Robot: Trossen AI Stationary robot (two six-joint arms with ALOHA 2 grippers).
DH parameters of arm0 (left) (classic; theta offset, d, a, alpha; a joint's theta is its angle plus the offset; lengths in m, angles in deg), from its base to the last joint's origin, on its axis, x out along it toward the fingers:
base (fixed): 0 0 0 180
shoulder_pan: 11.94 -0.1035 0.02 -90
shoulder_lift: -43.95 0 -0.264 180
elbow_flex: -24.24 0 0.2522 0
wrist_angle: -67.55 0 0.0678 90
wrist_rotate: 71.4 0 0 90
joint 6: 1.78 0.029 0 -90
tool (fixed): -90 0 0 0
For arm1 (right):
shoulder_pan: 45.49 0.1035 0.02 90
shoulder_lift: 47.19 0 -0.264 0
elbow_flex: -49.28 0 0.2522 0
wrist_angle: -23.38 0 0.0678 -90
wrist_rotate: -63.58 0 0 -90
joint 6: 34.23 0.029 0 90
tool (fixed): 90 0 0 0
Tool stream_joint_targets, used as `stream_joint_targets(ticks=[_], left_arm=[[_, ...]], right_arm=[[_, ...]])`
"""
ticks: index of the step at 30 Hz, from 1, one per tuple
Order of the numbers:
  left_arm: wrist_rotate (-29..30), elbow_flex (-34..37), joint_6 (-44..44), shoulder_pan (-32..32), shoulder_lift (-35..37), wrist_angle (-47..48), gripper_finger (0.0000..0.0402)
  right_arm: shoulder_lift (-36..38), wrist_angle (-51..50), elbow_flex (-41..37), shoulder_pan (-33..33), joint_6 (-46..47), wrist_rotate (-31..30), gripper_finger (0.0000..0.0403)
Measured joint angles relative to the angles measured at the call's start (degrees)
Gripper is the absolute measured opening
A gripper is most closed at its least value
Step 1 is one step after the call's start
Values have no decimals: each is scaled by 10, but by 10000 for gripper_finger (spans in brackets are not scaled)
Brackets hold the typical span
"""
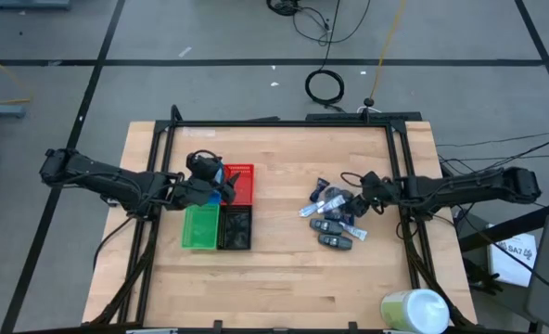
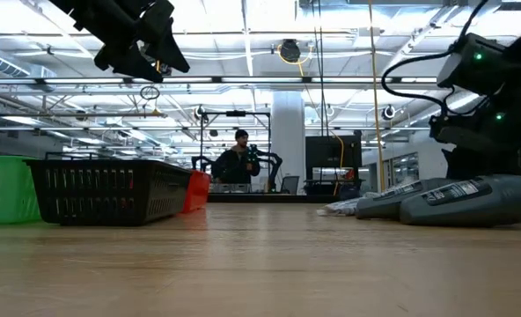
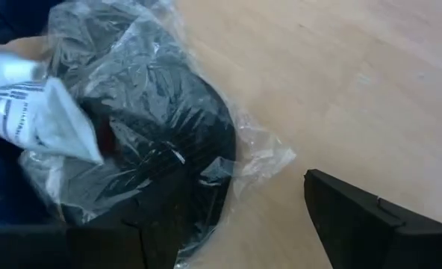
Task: Pick & Place Travel size toiletries
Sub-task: Put the right black hairbrush into the blue bin
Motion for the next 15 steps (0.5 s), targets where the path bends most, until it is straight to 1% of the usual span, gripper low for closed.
stream_joint_targets(ticks=[5, 7, 10, 15], left_arm=[[0, 0, 1, 0, 0, -6, 363], [0, 0, 1, 0, 0, -6, 363], [0, 0, -1, 0, 0, -6, 363], [0, 0, -1, 0, 0, -8, 363]], right_arm=[[-1, 124, -32, -3, -27, 63, 254], [-1, 153, -38, -3, -37, 83, 254], [-2, 171, -41, -2, -50, 92, 254], [-2, 173, -41, -2, -60, 95, 248]])
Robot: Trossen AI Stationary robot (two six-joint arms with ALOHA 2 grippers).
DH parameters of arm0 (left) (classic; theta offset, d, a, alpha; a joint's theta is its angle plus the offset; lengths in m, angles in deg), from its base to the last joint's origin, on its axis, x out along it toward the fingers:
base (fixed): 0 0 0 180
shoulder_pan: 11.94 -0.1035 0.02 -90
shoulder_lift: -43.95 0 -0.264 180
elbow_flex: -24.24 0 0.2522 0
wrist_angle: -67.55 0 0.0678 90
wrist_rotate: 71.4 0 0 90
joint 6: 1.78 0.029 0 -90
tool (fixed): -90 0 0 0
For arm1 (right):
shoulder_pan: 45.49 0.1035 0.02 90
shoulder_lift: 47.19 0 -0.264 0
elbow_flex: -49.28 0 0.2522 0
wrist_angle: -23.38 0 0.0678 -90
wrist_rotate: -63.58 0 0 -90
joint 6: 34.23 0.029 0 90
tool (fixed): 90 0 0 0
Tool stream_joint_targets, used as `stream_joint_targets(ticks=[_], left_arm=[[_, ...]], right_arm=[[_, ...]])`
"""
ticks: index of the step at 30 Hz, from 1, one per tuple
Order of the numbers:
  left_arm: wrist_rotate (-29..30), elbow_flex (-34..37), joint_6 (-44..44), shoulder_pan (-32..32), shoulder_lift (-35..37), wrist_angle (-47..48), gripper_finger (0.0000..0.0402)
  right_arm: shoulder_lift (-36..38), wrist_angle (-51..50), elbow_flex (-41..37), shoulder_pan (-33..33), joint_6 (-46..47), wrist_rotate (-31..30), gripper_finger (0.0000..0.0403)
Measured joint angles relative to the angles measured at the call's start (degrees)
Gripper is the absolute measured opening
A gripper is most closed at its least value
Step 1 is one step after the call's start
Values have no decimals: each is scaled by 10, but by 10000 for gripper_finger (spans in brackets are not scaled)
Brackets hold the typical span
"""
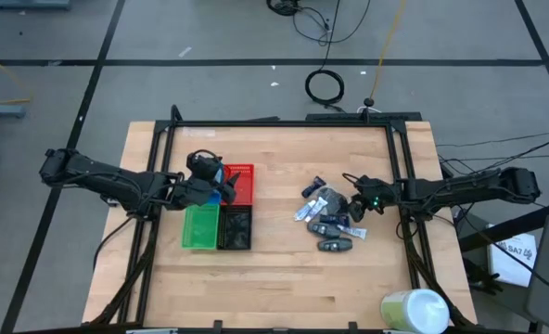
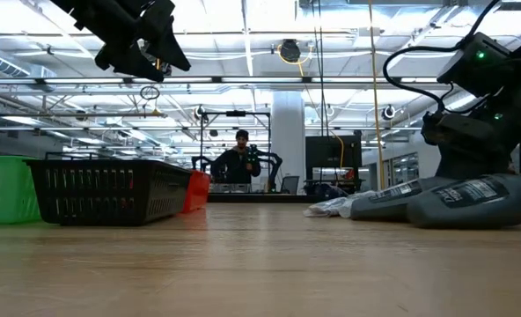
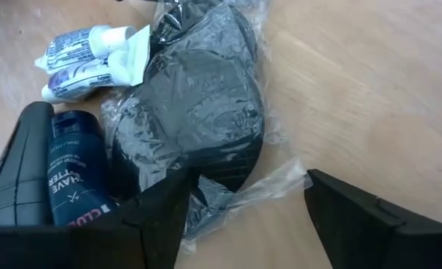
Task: Pick & Place Travel size toiletries
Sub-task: Put the right black hairbrush into the blue bin
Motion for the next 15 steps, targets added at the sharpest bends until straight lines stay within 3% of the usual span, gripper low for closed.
stream_joint_targets(ticks=[6, 15], left_arm=[[0, 0, 0, 0, 0, -1, 363], [0, 0, 0, 0, 0, -1, 363]], right_arm=[[0, 2, 0, 0, -9, 0, 203], [0, 5, 0, 0, -16, -1, 96]])
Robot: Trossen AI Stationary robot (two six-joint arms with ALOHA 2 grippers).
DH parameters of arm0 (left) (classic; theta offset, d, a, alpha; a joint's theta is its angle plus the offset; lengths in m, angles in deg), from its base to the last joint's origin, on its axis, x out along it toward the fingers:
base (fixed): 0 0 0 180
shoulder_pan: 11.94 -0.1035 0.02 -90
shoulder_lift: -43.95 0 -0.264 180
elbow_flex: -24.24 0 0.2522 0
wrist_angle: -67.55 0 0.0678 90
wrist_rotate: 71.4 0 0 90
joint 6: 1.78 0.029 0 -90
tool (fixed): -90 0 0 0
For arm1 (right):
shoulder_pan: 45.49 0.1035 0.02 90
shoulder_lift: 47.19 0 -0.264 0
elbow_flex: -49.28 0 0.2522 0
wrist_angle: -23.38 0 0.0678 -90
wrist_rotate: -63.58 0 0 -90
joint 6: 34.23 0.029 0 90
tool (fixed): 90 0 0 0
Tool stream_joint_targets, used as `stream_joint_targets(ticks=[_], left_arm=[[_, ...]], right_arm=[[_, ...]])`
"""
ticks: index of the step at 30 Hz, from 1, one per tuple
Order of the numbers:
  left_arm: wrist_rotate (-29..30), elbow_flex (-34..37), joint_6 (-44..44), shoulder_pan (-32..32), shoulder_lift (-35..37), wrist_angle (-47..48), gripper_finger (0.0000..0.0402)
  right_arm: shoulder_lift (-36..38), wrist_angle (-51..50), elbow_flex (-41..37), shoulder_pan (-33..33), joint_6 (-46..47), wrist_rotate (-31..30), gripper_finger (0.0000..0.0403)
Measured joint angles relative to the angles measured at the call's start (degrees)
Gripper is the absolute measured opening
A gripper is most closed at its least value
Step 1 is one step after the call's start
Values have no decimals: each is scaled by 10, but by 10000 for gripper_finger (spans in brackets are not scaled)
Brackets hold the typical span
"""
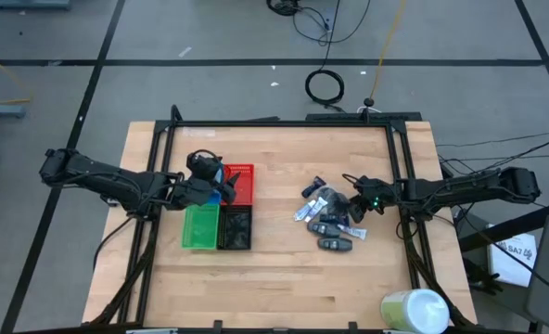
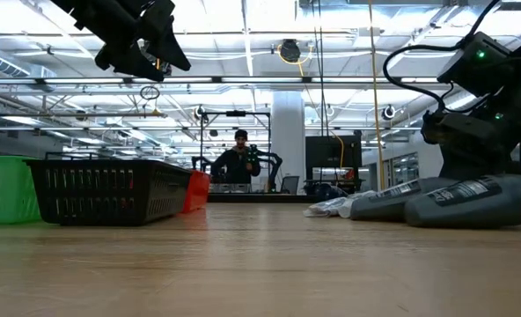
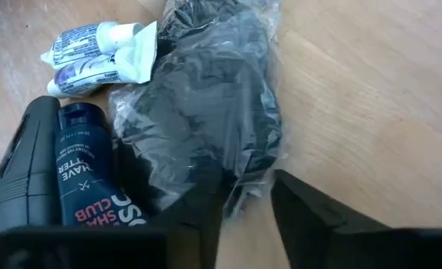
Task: Pick & Place Travel size toiletries
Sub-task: Put the right black hairbrush into the blue bin
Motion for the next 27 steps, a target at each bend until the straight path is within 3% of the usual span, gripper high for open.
stream_joint_targets(ticks=[7, 15, 21, 27], left_arm=[[0, 0, -8, 0, 0, 0, 363], [-19, 0, -39, -2, 0, 0, 363], [-21, 0, -69, -11, 0, -10, 363], [-88, 1, -69, -43, -49, -103, 363]], right_arm=[[0, 38, 0, 0, -33, -1, 7], [28, 168, 0, 0, -97, 0, 2], [59, 266, 0, 0, -196, 0, 1], [63, 360, 1, 0, -298, -31, 1]])
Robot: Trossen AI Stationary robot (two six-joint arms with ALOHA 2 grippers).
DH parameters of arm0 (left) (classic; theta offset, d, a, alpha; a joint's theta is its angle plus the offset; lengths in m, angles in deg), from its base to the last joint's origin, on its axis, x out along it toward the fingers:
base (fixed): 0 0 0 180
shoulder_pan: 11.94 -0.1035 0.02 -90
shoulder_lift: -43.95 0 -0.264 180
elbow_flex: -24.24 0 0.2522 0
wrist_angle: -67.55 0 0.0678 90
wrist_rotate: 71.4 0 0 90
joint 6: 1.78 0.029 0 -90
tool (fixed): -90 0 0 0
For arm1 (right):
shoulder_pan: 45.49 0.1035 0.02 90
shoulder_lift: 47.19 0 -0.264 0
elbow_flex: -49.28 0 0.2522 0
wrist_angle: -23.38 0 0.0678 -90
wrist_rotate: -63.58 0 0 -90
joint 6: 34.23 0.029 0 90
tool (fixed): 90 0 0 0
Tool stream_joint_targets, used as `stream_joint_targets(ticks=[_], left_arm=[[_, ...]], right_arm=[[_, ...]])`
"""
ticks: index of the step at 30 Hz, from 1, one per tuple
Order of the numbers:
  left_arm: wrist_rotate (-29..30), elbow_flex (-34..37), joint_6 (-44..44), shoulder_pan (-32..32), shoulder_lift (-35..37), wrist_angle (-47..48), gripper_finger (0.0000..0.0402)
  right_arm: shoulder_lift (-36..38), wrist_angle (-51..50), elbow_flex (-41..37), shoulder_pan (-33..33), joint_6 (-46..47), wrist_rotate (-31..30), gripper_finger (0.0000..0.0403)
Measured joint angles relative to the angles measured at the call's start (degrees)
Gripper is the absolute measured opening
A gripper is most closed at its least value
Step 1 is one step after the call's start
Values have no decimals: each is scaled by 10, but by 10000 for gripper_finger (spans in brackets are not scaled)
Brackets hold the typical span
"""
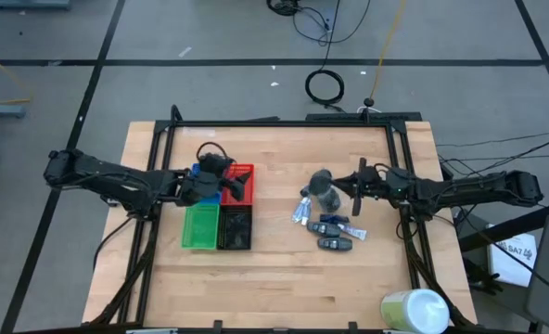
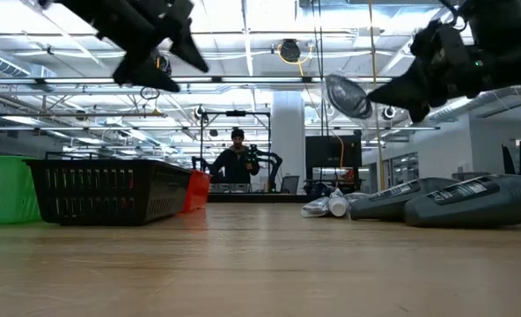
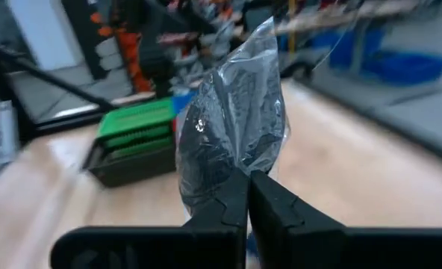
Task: Pick & Place Travel size toiletries
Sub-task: Put the right black hairbrush into the blue bin
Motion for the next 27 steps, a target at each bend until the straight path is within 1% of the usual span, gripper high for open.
stream_joint_targets(ticks=[3, 5, 7, 9, 10, 13, 17, 20, 27], left_arm=[[-55, -1, 27, -22, -44, -81, 363], [-100, 0, 51, -35, -79, -153, 363], [-168, -1, 80, -47, -108, -229, 363], [-240, -2, 104, -58, -142, -325, 363], [-266, -2, 112, -62, -158, -362, 363], [-309, -17, 116, -73, -206, -438, 363], [-354, -73, 116, -81, -267, -444, 363], [-387, -130, 132, -80, -310, -425, 363], [-396, -245, 181, -74, -364, -304, 363]], right_arm=[[0, 20, 0, 0, -41, -22, 1], [0, 23, 0, 0, -62, -29, 0], [0, 24, 0, 0, -74, -29, 0], [0, 24, 0, 0, -81, -29, 0], [0, 24, 0, 1, -84, -29, 0], [0, 23, 0, 5, -93, -29, 0], [0, 23, 0, 5, -93, -29, 0], [-2, 22, 0, 5, -93, -29, 0], [-4, 19, 0, 5, -91, -30, 0]])
